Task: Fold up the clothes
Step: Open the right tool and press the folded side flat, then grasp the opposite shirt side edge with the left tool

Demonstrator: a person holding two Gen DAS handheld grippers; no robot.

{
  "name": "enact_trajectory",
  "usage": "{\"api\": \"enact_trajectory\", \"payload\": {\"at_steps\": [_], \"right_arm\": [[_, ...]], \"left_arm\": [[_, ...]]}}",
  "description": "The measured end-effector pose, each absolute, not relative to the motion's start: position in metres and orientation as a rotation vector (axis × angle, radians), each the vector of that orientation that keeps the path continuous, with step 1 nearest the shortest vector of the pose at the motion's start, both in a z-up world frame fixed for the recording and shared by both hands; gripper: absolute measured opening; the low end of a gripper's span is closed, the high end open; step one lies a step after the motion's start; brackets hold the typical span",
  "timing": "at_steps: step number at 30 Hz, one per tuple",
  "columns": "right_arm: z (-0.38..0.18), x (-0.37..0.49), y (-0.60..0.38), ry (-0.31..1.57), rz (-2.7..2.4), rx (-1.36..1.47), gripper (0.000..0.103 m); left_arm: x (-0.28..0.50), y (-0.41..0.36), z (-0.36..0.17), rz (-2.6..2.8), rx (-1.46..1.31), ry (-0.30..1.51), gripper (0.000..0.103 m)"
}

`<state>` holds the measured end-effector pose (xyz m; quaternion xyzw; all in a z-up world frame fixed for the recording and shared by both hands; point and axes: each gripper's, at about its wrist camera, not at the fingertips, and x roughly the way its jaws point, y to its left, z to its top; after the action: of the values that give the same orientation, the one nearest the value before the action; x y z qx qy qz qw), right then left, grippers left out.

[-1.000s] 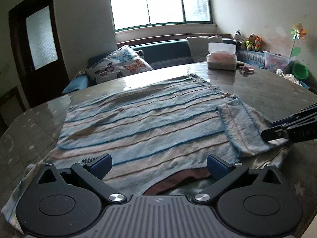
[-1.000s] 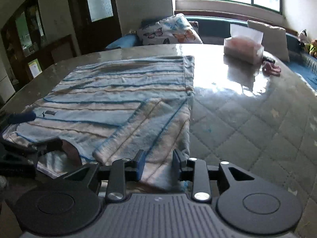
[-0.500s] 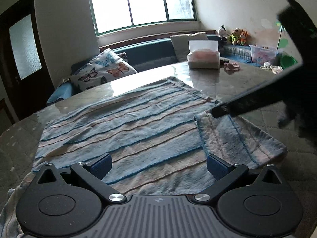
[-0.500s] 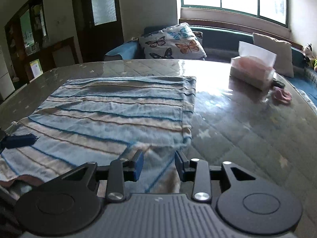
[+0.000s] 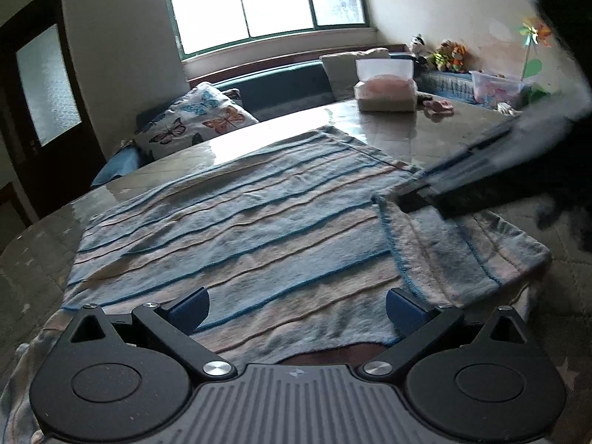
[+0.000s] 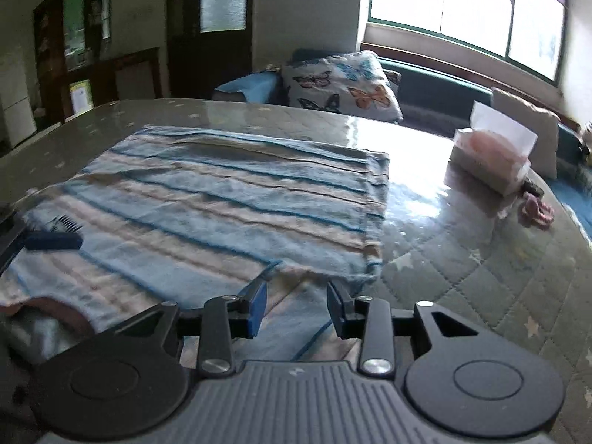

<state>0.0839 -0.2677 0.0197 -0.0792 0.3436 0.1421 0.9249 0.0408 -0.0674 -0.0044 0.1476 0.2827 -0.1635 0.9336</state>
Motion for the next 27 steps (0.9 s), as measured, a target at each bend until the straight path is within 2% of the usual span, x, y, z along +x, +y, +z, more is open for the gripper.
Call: {"api": "enact_trajectory", "payload": {"at_steps": [2, 7, 9, 16, 21, 23, 27], "right_arm": [[0.019, 0.072, -0.263, 0.708, 0.308, -0.174, 0.042], [0.015, 0.043, -0.250, 0.714, 0.344, -0.205, 0.045], [0.011, 0.036, -0.245, 0.714, 0.350, -0.219, 0.049], [0.015, 0.024, -0.236, 0.670, 0.335, -0.283, 0.056], [0.012, 0.024, -0.235, 0.688, 0.322, -0.278, 0.058], [0.015, 0.024, -0.233, 0.686, 0.323, -0.274, 0.058], [0.023, 0.023, -0.221, 0.667, 0.357, -0.300, 0.058]], "left_arm": [[0.039, -0.057, -0.002, -0.306, 0.287, 0.576, 0.103], [0.033, -0.020, 0.005, -0.208, 0.248, 0.570, 0.103], [0.030, -0.001, 0.007, -0.156, 0.232, 0.571, 0.103], [0.014, 0.076, 0.010, 0.064, 0.151, 0.578, 0.103], [0.003, 0.130, 0.009, 0.212, 0.072, 0.594, 0.102], [0.001, 0.151, 0.008, 0.255, 0.023, 0.610, 0.099], [0.003, 0.183, 0.005, 0.289, -0.077, 0.651, 0.079]]}}
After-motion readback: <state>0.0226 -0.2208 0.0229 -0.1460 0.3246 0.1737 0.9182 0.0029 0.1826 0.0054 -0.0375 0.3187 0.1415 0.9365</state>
